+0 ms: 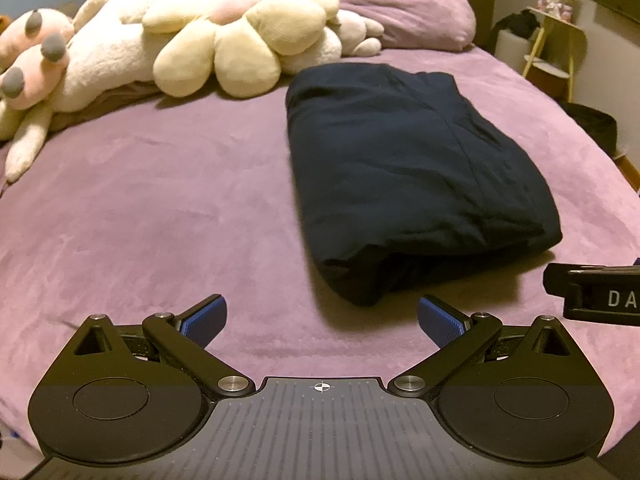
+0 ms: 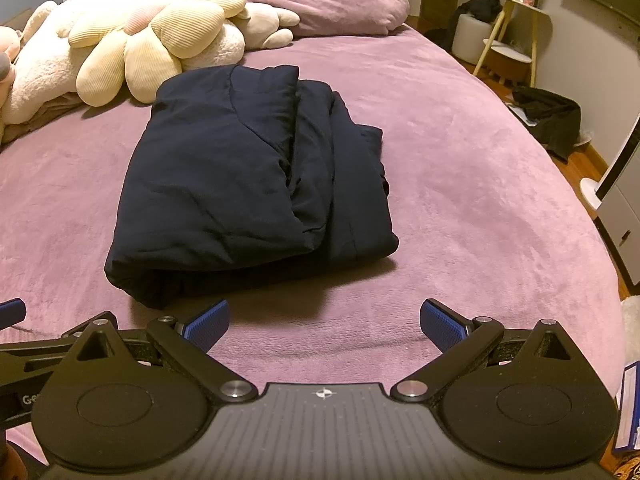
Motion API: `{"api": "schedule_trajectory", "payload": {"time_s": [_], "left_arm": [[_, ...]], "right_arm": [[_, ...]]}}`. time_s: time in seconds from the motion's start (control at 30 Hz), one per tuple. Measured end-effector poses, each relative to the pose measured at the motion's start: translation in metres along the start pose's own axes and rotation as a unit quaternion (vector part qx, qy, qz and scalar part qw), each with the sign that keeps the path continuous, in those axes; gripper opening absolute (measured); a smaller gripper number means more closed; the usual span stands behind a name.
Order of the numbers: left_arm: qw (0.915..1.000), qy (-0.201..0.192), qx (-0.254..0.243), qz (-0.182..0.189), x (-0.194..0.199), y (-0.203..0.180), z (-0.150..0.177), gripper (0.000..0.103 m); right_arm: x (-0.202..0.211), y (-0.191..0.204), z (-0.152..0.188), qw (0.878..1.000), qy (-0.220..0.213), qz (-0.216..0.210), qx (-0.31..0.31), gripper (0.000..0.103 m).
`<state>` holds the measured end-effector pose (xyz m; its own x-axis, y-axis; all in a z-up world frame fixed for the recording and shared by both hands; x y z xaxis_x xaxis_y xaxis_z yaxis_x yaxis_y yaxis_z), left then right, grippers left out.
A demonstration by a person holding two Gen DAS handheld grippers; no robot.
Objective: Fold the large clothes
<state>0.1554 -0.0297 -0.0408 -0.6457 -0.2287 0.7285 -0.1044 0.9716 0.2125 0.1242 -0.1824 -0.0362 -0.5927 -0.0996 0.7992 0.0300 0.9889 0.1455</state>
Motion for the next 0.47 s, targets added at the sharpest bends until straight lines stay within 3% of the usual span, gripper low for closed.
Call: {"api": "schedule_trajectory", "payload": {"time_s": [0.47], "left_arm": [[0.9995, 0.006, -0.019, -0.023, -0.001, -0.0036, 0.001, 0.103]], "right_arm": [[0.0015, 0.0015, -0.0004, 1.0, -0.002, 0.002, -0.003, 0.101]]}}
Point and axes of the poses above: each gripper's, at about its wrist camera, not at the fingertips, and x roughly against the way its jaws point, y to its left, z to its underside, the point moved 4 cm from there along -x, roughly the way its jaws point, and after that the axes turned 10 degrees about -z, right-handed, at the moved point
